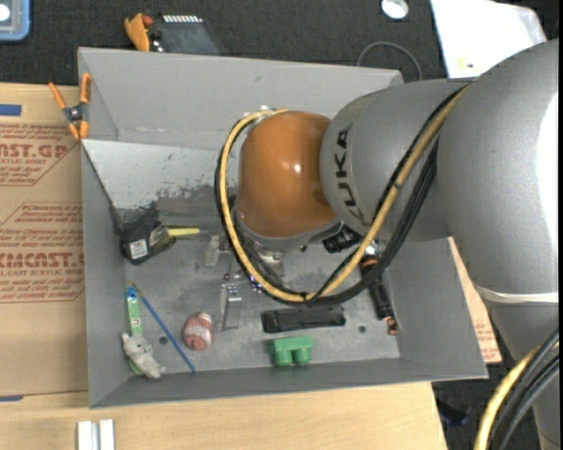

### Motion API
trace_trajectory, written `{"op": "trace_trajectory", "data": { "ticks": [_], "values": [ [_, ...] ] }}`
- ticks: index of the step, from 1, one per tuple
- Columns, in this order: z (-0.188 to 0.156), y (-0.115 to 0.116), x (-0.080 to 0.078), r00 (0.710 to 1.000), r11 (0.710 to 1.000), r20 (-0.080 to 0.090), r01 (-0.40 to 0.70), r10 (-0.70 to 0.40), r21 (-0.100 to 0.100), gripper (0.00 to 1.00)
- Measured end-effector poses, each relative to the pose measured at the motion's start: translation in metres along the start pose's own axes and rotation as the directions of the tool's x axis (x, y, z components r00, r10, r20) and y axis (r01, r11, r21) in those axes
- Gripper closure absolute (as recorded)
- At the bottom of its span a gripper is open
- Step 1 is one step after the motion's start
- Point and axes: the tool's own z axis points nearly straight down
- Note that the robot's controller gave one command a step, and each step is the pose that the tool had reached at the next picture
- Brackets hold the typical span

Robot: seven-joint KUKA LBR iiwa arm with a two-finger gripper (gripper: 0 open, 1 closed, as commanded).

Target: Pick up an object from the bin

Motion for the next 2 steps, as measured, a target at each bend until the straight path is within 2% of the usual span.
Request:
{"op": "trace_trajectory", "data": {
  "ticks": [1,2],
  "values": [
    [-0.01,-0.01,0.012,0.989,0.989,-0.018,0.147,-0.147,0.001,0.0],
    [-0.027,0.012,-0.005,0.961,0.961,0.005,0.278,-0.278,0.001,0.0]
  ]
}}
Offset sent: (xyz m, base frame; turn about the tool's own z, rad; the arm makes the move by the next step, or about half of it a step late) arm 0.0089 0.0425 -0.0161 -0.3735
